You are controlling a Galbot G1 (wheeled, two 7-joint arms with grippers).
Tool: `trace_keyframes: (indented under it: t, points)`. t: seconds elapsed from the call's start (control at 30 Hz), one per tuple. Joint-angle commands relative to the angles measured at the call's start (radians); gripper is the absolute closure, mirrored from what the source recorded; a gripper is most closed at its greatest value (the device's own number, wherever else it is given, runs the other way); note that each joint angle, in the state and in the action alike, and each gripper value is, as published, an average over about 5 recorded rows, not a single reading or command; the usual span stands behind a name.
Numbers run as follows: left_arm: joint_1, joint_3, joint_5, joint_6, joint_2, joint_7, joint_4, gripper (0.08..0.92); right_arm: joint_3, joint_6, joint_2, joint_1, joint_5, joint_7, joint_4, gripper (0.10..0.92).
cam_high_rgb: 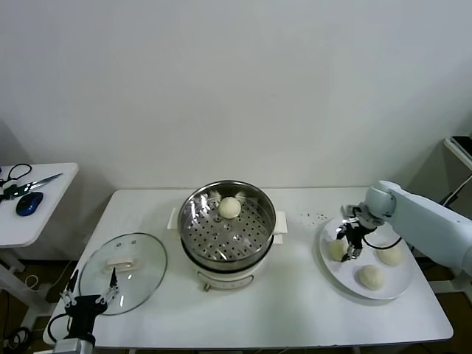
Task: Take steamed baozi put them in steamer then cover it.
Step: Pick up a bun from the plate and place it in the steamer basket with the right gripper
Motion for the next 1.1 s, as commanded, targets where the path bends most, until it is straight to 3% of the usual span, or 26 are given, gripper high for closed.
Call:
trace_keyframes:
  t: [0.03,0.3,0.57,1.1]
  points:
    - [-0.001,0.001,0.0,0.0,0.002,0.0,0.0,0.177,-0.141,-0.013,0.004,0.231,0.123,-0.009,0.026,0.332]
    - [-0.005,0.02,-0.007,0.003,0.002,0.001,-0.008,0.177,-0.462,-0.058,0.159,0.648,0.454,-0.012,0.048,0.332]
    - [-0.003,0.046,-0.018,0.001,0.004,0.006,-0.03,0.177,-0.525,-0.126,0.399,0.75,0.669,0.007,0.051,0.335]
    - [-0.03,0.071,0.004,0.003,-0.017,0.021,-0.05,0.177,-0.514,-0.186,0.749,0.611,0.757,0.078,-0.013,0.336]
